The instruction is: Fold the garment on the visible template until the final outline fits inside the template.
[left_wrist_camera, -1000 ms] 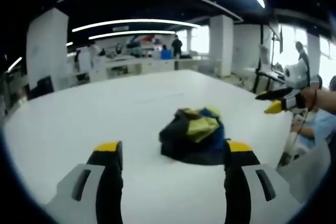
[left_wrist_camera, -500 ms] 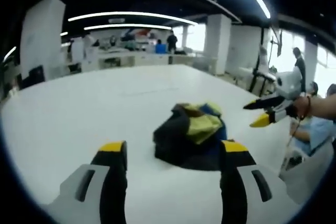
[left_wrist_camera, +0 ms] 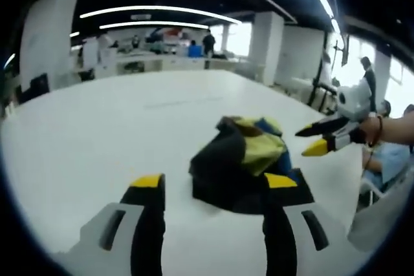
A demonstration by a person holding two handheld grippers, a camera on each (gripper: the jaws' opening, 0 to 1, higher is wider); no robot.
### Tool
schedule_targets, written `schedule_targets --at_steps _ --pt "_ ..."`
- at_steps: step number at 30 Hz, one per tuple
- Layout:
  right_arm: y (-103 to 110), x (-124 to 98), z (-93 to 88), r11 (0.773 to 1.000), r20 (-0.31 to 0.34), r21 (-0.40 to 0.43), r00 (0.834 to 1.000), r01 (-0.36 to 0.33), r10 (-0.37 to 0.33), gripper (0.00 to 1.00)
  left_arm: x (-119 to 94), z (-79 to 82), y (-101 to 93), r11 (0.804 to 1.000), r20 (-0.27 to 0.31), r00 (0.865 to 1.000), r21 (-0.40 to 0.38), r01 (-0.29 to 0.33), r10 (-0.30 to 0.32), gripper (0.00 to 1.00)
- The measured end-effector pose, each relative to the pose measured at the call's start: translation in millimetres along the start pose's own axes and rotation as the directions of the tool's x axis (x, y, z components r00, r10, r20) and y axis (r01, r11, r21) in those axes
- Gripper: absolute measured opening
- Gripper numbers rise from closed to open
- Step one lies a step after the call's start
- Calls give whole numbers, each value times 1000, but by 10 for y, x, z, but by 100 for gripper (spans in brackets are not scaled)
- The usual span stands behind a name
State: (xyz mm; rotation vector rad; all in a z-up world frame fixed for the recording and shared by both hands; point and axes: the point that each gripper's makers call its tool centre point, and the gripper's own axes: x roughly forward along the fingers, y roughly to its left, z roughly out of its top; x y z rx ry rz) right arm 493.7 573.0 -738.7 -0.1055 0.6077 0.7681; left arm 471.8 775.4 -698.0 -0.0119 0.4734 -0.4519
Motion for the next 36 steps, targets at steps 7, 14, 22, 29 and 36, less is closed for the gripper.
schedule_targets --at_steps 7,14,22,29,36 --pt "-50 107 -1 1000 -5 -16 1000 12 -12 37 160 -99 71 1000 -12 1000 -31 1 -1 47" --pt "-78 225 -18 999 -9 -34 1000 17 -18 26 262 -169 100 999 -18 1000 -53 -3 2 40" --pt "-107 327 -65 998 -22 -56 999 25 -27 13 330 -264 127 1000 -60 998 -16 -26 25 25" --pt "-159 300 -47 997 2 -45 998 57 -57 2 401 -362 121 997 -81 997 -71 -18 12 2" --pt "-100 179 54 997 37 -49 998 60 -58 0 370 -295 115 991 -67 997 -127 -52 44 0"
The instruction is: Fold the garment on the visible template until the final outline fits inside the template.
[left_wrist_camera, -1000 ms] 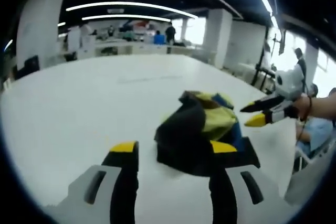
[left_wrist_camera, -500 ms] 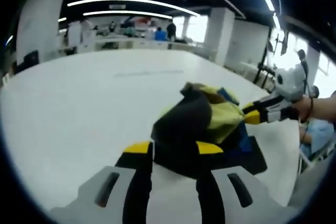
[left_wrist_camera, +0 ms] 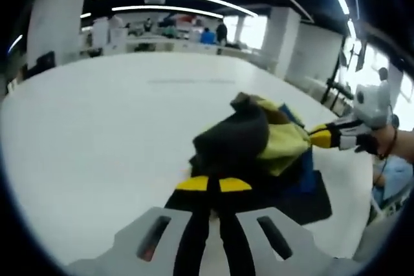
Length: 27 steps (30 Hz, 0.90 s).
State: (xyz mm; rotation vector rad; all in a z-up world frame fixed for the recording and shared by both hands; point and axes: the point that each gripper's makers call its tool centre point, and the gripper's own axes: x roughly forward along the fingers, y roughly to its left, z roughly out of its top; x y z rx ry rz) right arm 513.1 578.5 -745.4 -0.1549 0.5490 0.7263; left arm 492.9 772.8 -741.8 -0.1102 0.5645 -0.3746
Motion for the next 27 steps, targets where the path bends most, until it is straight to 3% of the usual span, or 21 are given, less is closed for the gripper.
schedule_targets --at_steps 4,16,27 --pt "2 -31 37 1000 -1 -18 1000 23 -23 0 -60 98 -1 1000 29 1000 -23 -2 2 0" --pt "-48 -324 375 999 47 17 998 50 -51 0 -294 475 36 999 104 994 31 -32 28 0" --pt "-245 -492 436 996 42 28 995 89 -90 0 -445 679 90 996 136 990 66 -56 47 0"
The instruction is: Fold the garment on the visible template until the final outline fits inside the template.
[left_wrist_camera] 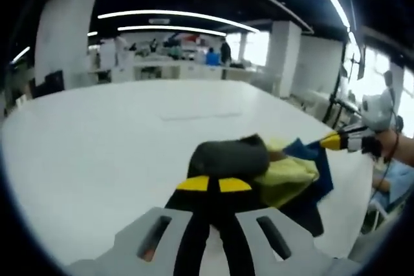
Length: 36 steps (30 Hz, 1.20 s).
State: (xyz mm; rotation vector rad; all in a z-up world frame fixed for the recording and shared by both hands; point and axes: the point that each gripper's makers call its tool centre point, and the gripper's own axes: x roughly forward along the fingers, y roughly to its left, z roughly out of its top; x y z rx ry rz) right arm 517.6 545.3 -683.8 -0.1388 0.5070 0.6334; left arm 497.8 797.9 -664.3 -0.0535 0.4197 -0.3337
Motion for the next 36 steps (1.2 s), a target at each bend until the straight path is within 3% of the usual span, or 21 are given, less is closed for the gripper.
schedule_targets --at_steps 7,13,20,28,36 --pt "-191 -62 57 999 3 8 999 34 -34 0 -49 85 76 1000 17 1000 -7 -23 23 0" --pt "-316 -96 48 997 -2 27 998 67 -67 0 -68 55 155 999 9 999 -18 -39 39 0" --pt "-578 -134 -75 991 -28 66 993 115 -113 0 -118 -38 273 998 -12 998 -20 -66 66 0" --pt "-718 -141 -190 984 -71 81 986 156 -150 0 -139 -152 366 996 -38 996 -30 -84 82 0" --pt "-933 -117 -417 972 -127 108 972 210 -196 0 -198 -280 496 992 -67 991 -46 -119 116 0"
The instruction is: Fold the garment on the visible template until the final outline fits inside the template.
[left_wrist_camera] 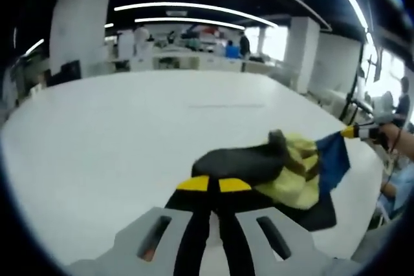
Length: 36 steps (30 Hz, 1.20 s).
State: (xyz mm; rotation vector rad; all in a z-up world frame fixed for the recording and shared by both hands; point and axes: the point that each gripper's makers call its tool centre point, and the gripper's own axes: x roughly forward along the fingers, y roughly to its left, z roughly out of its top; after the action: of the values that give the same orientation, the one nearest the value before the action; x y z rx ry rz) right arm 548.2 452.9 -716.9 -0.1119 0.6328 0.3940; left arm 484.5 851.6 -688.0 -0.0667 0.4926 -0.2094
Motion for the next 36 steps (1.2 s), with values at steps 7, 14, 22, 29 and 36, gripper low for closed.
schedule_targets --at_steps 7,14,22,29,36 --pt "-97 7 -120 1000 -32 2 999 30 -30 0 -51 -62 34 999 -10 1000 -23 -23 23 0" --pt "-99 37 -200 999 -51 -17 998 36 -37 0 -50 -164 86 999 -25 999 -46 -27 26 0" --pt "18 24 -151 998 -4 -57 1000 0 0 18 -127 -87 162 999 -20 999 -21 -40 40 20" --pt "333 -93 -51 994 35 -81 997 -70 73 42 -129 136 197 997 25 1000 81 4 -6 36" --pt "832 -119 -74 976 43 -109 980 -186 192 48 46 160 115 978 -24 999 203 45 -41 39"
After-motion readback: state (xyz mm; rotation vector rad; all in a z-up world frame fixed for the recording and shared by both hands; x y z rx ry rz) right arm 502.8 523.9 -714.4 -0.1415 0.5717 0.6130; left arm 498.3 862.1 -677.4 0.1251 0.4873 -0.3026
